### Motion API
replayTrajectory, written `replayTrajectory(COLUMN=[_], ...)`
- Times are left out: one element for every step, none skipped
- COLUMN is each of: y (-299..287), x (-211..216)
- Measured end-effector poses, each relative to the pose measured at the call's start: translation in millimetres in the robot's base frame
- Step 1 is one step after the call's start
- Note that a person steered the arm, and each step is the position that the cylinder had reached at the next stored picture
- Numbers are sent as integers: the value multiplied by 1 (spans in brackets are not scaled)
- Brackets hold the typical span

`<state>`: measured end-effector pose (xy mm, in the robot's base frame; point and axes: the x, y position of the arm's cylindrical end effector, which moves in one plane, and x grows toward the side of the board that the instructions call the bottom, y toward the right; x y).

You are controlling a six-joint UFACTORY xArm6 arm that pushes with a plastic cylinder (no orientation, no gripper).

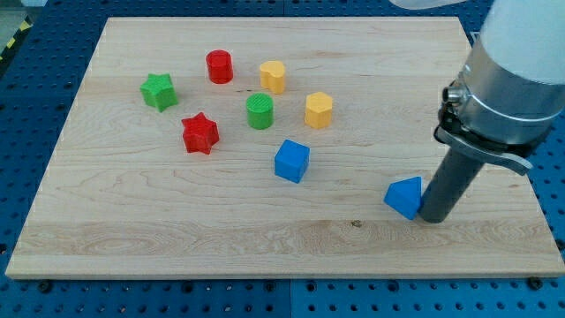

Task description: Push the blue triangle toward the yellow hexagon

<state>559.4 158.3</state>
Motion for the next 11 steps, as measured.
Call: replayTrajectory(y=[-32, -52, -55, -55, -59, -64, -65, -65, -57, -26, -10], x=[0, -2, -17, -31, -36, -36, -46, -52, -41, -30, -30])
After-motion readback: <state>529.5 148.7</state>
